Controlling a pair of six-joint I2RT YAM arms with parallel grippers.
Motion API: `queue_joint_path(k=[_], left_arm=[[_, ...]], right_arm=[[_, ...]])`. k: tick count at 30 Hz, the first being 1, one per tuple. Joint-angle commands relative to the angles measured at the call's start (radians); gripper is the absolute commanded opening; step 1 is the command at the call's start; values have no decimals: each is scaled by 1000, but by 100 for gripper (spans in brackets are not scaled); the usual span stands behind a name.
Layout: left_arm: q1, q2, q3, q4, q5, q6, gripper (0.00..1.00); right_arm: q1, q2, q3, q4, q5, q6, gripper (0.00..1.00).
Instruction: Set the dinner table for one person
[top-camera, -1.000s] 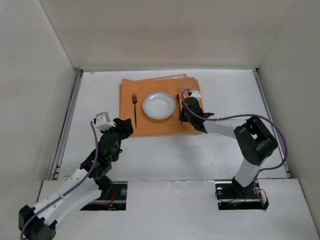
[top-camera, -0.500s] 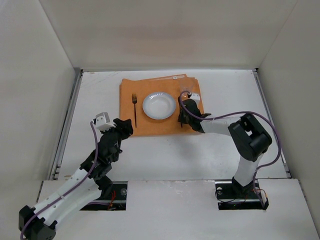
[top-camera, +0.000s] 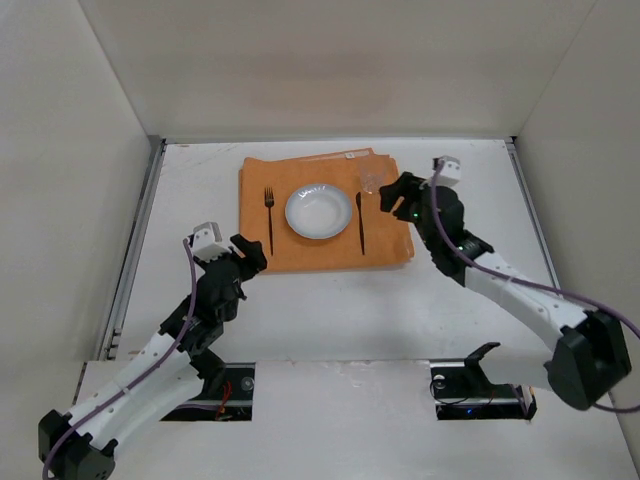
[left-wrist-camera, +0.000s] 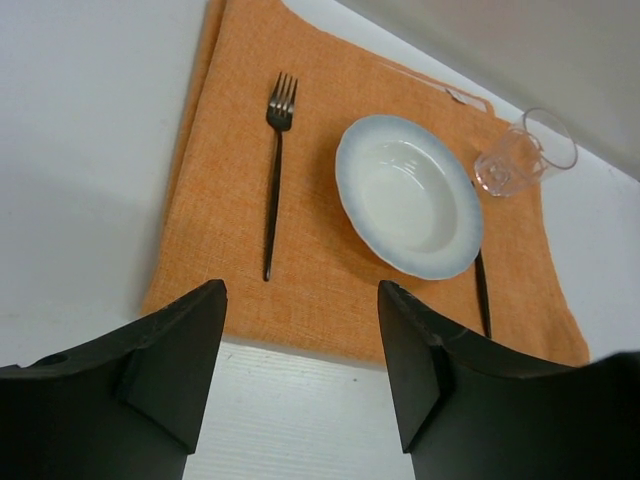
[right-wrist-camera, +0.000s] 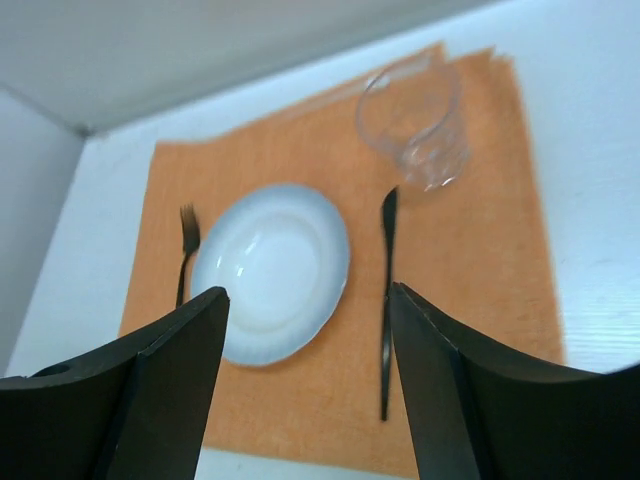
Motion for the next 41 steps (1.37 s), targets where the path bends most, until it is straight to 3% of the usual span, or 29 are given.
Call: queue_joint_path(k=[1,5,6,17,25,41], left_arm=[[25,-2,50,-95,-11,-25,62],[89,-12,30,-192,-5,-81,78],[112,-15,17,-212,0,-99,100],[277,-51,-59,-347,132,-179,100],[418,-49,-87,-364,299,-248,100],[442,-13,-75,-333,308,-234,100]], right_arm=[[-98,-124,-135,88,75,-11,72],[-252,-261,-304,183,73,102,74],[-289,-278,-336,198,64,134,73],[-427,-261,-513,315,29,361,70],[-438,-249,-536,350,10,392,70],[-424,-177,-525,384,-10,394,70]])
